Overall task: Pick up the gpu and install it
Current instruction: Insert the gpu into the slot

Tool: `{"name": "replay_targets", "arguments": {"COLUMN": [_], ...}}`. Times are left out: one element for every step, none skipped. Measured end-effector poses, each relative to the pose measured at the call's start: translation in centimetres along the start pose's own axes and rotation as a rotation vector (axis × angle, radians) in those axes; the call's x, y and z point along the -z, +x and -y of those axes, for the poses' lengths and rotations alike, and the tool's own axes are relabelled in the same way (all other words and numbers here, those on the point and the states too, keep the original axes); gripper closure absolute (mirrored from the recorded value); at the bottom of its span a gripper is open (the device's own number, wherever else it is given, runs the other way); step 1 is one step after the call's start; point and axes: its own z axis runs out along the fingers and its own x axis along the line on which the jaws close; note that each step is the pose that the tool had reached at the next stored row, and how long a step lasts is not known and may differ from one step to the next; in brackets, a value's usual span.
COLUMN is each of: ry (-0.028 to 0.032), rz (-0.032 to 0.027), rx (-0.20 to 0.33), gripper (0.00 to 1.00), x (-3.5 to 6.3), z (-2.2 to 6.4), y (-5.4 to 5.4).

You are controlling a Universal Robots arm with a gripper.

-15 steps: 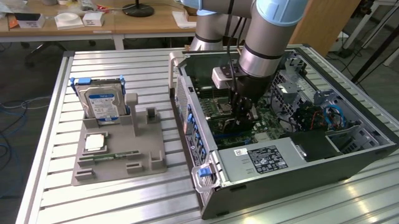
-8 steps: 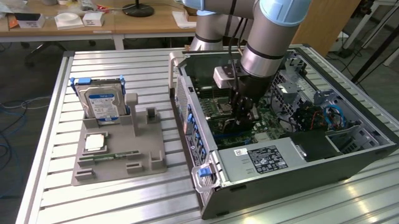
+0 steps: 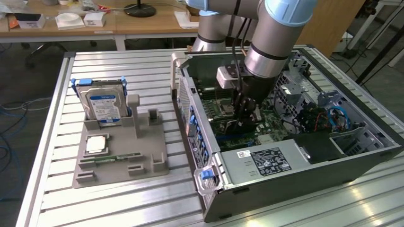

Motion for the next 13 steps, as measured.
{"name": "replay_targets", "arguments": {"ry": [-0.0036, -0.0041, -0.0041, -0.0042, -0.0040, -0.0033, -0.0022, -0.0009, 0.0000, 0.0000, 0.0002, 0.0002, 0.0005], "rz": [-0.0004, -0.0010, -0.0010, -0.0010, -0.0012, -0.0011, -0.0011, -0.0014, -0.0013, -0.0015, -0.0014, -0.0012, -0.0010], "rx": [0.000, 0.000, 0.000, 0.000, 0.000, 0.000, 0.000, 0.000, 0.000, 0.000, 0.000, 0.000, 0.000], "gripper": [0.74, 0.74, 0.74, 0.74, 0.74, 0.74, 0.74, 0.74, 0.74, 0.74, 0.74, 0.74, 0.74], "x": [0.02, 0.05, 0.05, 0.05, 0.04, -0.01, -0.07, -0.13, -0.18, -0.19, -0.21, -0.22, -0.23], "z": [0.02, 0.02, 0.02, 0.01, 0.02, 0.02, 0.02, 0.03, 0.03, 0.03, 0.03, 0.03, 0.01], "y": [0.01, 0.01, 0.01, 0.01, 0.02, 0.02, 0.02, 0.02, 0.02, 0.02, 0.01, 0.00, -0.01]}}
